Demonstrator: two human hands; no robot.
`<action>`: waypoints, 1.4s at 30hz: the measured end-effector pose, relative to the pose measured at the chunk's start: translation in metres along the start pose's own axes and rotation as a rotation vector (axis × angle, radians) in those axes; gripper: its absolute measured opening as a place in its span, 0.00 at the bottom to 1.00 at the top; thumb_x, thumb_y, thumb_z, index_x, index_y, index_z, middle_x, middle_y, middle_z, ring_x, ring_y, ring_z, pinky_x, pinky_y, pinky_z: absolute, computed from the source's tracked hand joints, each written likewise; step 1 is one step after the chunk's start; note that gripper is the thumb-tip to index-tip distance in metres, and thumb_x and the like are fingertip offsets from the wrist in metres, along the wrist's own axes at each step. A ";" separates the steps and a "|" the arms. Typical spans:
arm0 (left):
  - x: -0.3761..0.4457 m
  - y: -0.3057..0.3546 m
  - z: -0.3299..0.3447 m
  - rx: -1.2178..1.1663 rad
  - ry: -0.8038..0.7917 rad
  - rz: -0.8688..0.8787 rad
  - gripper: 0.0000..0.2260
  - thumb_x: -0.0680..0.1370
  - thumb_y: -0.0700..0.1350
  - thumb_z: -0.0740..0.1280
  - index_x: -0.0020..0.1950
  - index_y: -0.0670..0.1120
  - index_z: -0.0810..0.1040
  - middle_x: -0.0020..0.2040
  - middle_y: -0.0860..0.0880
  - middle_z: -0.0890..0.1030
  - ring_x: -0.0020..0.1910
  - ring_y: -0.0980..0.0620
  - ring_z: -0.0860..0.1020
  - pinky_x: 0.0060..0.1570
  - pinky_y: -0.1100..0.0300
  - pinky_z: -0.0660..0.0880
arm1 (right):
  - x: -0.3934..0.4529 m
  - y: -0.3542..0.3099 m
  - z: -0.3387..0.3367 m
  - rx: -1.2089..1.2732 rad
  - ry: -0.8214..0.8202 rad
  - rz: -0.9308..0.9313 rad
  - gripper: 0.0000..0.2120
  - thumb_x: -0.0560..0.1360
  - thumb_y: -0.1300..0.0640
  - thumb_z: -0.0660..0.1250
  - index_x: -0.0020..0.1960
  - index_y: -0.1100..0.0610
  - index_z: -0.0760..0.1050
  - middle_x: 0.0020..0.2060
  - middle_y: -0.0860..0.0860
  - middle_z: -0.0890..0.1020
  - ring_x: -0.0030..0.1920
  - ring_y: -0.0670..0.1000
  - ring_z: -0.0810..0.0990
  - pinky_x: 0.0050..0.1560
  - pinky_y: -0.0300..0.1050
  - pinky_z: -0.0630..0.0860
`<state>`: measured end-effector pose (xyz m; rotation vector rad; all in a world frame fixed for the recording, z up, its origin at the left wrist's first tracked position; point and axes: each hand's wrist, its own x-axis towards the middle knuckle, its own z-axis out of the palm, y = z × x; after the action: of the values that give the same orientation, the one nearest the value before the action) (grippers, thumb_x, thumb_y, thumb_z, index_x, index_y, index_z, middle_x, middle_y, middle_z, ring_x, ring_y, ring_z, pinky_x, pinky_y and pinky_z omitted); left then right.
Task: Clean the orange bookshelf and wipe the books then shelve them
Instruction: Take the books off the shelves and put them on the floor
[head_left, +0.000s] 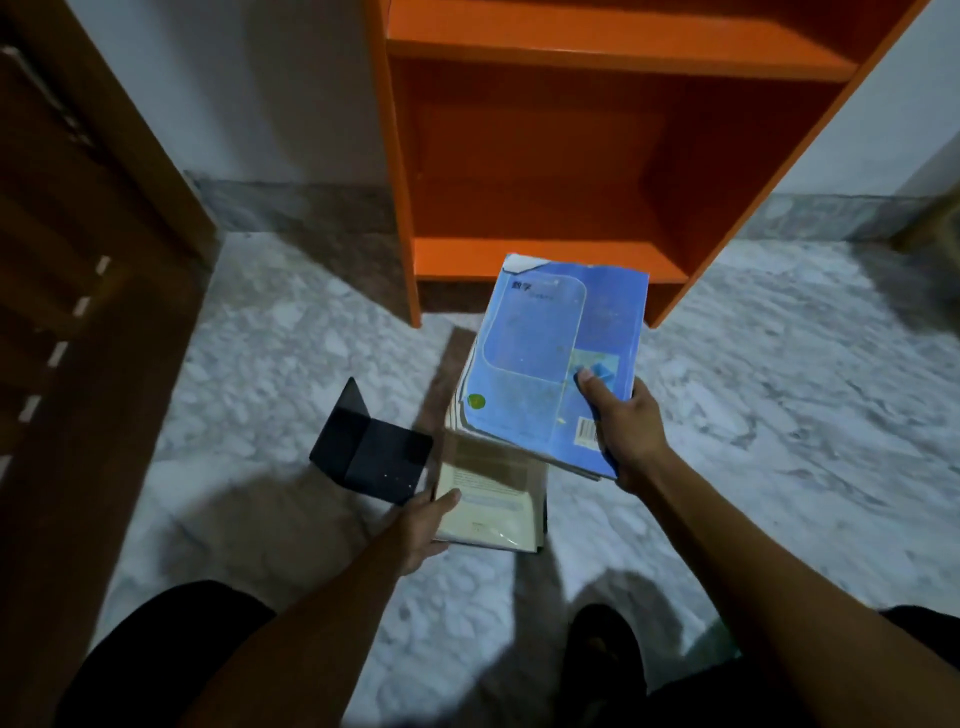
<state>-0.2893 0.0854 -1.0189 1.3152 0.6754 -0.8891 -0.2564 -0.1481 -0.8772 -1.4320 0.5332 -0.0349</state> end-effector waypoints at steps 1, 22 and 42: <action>-0.001 0.001 -0.002 0.001 -0.005 -0.052 0.17 0.83 0.54 0.62 0.67 0.46 0.75 0.60 0.45 0.80 0.58 0.46 0.76 0.63 0.47 0.71 | -0.002 0.012 0.002 -0.003 0.008 0.033 0.14 0.79 0.61 0.68 0.62 0.65 0.76 0.47 0.58 0.84 0.35 0.47 0.85 0.32 0.39 0.79; -0.038 0.096 0.001 0.407 0.381 0.584 0.15 0.84 0.47 0.62 0.68 0.43 0.76 0.63 0.41 0.80 0.65 0.44 0.77 0.65 0.56 0.71 | 0.015 0.100 0.025 -0.915 0.054 0.546 0.33 0.73 0.40 0.70 0.68 0.59 0.64 0.65 0.59 0.68 0.66 0.63 0.69 0.63 0.55 0.69; -0.531 0.489 0.135 0.796 0.301 1.022 0.24 0.84 0.56 0.57 0.78 0.48 0.64 0.77 0.47 0.68 0.75 0.47 0.67 0.73 0.45 0.66 | -0.102 -0.543 0.011 -0.777 0.009 -0.101 0.29 0.81 0.48 0.62 0.76 0.61 0.61 0.69 0.63 0.71 0.64 0.63 0.75 0.55 0.47 0.71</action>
<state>-0.1550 0.0507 -0.2973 2.2121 -0.2338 -0.0707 -0.1853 -0.1903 -0.3304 -2.2162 0.5026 0.0966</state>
